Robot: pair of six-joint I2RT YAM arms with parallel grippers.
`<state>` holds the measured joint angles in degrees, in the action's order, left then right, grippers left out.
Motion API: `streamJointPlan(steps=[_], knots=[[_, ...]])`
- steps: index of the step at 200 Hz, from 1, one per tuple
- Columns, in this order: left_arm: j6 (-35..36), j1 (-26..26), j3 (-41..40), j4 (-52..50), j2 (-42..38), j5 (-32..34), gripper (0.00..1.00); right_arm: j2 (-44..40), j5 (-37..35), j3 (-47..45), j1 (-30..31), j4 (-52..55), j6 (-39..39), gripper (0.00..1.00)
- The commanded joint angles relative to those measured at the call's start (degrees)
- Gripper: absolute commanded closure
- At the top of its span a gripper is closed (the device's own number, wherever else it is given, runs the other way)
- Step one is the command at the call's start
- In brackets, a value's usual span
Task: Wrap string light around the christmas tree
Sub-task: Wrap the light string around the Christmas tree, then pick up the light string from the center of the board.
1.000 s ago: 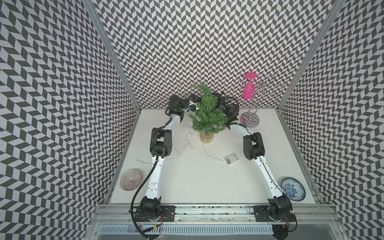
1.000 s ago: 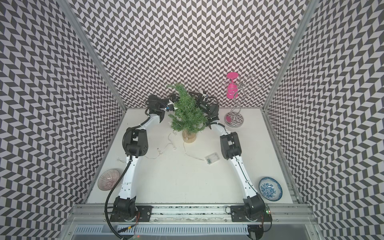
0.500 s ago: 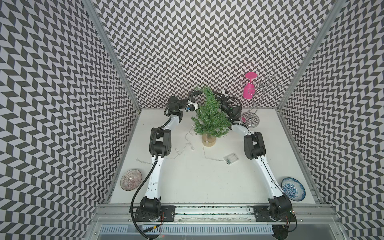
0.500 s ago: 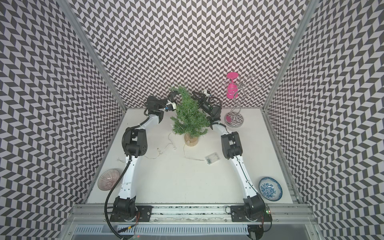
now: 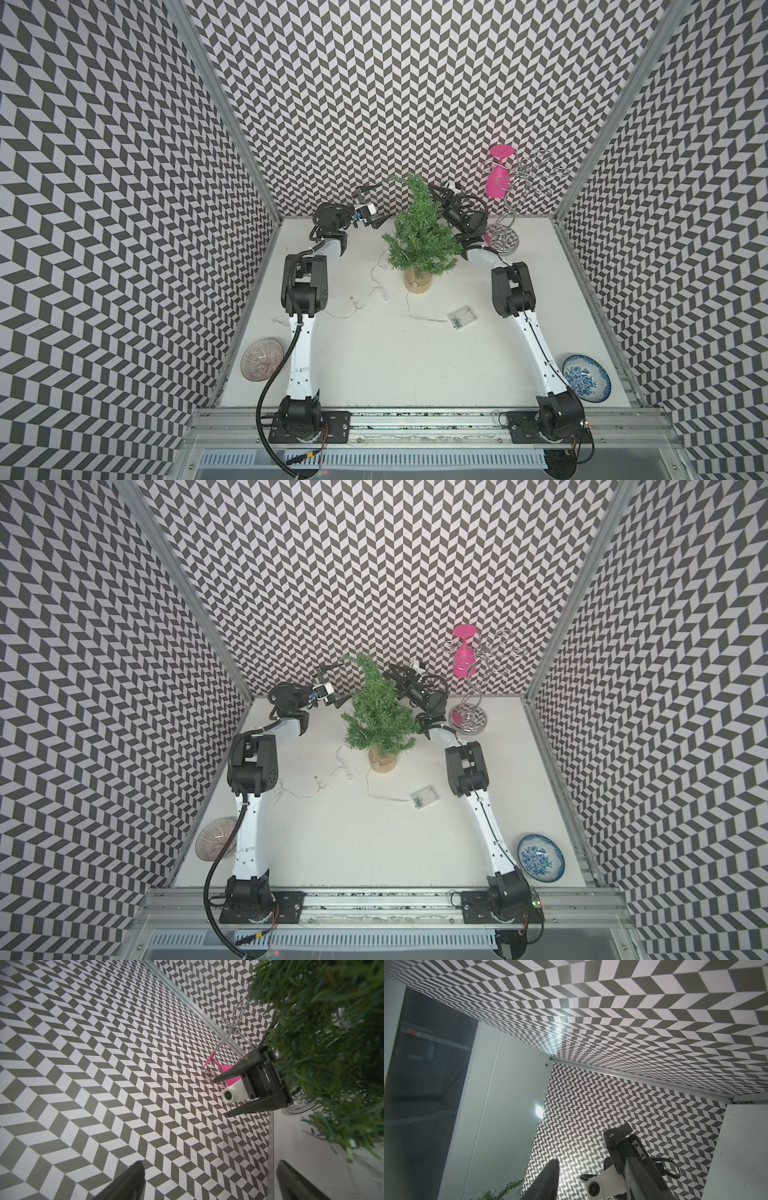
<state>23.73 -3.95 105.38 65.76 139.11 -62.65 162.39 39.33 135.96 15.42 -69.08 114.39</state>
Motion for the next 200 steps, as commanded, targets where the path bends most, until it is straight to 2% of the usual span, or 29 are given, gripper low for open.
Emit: streamJointPlan(steps=[1, 18, 27, 61, 73, 90, 106, 118, 144, 160, 184, 200], knots=[[-5.4, 0.1, -2.2, 3.1, -4.3, 4.5, 0.01, -5.4, 2.0, -1.4, -1.1, -3.0, -1.1, 0.46], [-12.1, 1.0, -5.5, 4.9, -6.4, 8.9, 0.01, -7.0, 2.6, -3.2, -2.3, -2.8, -2.5, 0.44], [-16.1, 1.6, -6.6, 5.1, -7.2, 10.6, 0.05, -7.9, 1.9, -4.5, -2.8, -3.5, -2.5, 0.44], [-32.3, 3.8, -10.3, 6.3, -9.9, 12.8, 0.29, -9.4, 1.3, -3.1, -3.8, -2.7, -3.6, 0.43], [-34.4, 3.9, -11.5, 3.9, -11.6, 13.5, 0.35, -10.6, 1.8, -4.0, -4.1, -2.8, -4.2, 0.42], [-32.4, 3.6, -12.5, -3.9, -14.8, 13.2, 0.34, -12.8, 1.3, -7.5, -4.6, -4.4, -4.4, 0.42], [-29.9, 3.0, -12.5, -13.3, -17.9, 14.4, 0.33, -14.7, 1.8, -9.7, -5.1, -5.1, -5.1, 0.42], [-28.7, 2.5, -10.3, -23.9, -19.4, 15.3, 0.32, -16.0, 1.9, -11.3, -5.3, -5.7, -5.3, 0.42], [-20.8, 0.7, 4.3, -63.6, -17.8, 22.9, 0.28, -19.1, 2.5, -16.3, -6.3, -6.0, -6.3, 0.42], [-20.0, 0.4, 11.3, -81.0, -15.5, 28.4, 0.26, -21.3, 3.1, -20.4, -7.1, -5.5, -7.5, 0.42], [-21.2, 1.6, 18.5, -100.2, -11.7, 31.2, 0.27, -24.3, 3.6, -26.5, -7.6, -5.2, -9.7, 0.43], [-22.4, 3.0, 17.2, -105.8, -11.7, 31.5, 0.27, -25.4, 5.3, -28.2, -7.6, -2.8, -12.1, 0.43]])
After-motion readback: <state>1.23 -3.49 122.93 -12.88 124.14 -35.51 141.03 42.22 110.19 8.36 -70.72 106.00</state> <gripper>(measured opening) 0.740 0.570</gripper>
